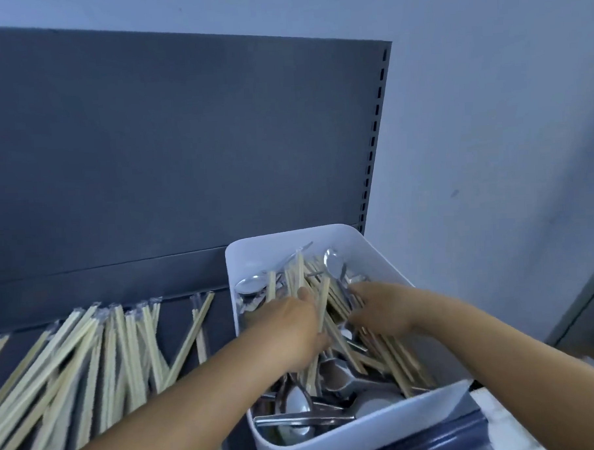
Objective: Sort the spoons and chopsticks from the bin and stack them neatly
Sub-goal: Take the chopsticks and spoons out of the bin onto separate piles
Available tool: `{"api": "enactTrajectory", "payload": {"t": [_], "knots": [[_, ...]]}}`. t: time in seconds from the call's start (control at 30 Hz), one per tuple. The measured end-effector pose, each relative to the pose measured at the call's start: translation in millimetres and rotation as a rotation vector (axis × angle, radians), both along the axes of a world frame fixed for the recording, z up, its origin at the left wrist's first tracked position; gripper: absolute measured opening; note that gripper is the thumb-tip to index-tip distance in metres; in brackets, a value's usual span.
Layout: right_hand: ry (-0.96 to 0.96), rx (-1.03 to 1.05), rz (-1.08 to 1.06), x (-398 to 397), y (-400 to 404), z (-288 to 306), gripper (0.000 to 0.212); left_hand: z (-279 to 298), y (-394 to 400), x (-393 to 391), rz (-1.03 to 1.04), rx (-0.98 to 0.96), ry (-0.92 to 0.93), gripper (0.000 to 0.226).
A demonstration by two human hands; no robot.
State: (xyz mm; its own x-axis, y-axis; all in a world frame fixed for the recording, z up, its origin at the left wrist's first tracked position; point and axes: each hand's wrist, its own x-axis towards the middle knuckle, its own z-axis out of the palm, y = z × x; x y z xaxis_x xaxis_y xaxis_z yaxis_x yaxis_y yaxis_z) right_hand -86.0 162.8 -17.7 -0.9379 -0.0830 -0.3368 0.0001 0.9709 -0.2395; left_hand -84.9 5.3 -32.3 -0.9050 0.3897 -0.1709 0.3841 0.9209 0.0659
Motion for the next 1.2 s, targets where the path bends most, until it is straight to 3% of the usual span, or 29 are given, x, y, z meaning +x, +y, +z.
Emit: {"api": "enactTrajectory", "payload": {"t": [0.2, 0.4, 0.73, 1.0, 1.17, 1.2], "knots": [[0.066, -0.169, 0.072, -12.8, 8.9, -4.2, 0.036, -9.3, 5.5, 3.4, 0.119, 0.030, 0.013, 0.046], [0.080, -0.017, 0.034, -10.3, 11.6, -13.7, 0.050, -11.3, 7.4, -1.2, 0.216, 0.132, 0.025, 0.043], [0.052, 0.038, -0.031, -12.5, 9.0, -21.5, 0.034, -14.1, 7.4, -4.3, 0.345, 0.226, -0.029, 0.040], [0.025, -0.095, -0.134, -12.4, 14.3, -22.8, 0.041, -15.8, 5.2, -6.8, 0.326, 0.267, -0.042, 0.027], [0.023, -0.197, -0.221, -14.3, 16.8, -20.6, 0.023, -18.6, 2.5, -10.0, 0.303, 0.269, -0.011, 0.030], [0.017, -0.220, -0.248, -14.1, 16.6, -19.8, 0.027, -19.1, 2.4, -10.4, 0.303, 0.274, -0.006, 0.032]]}}
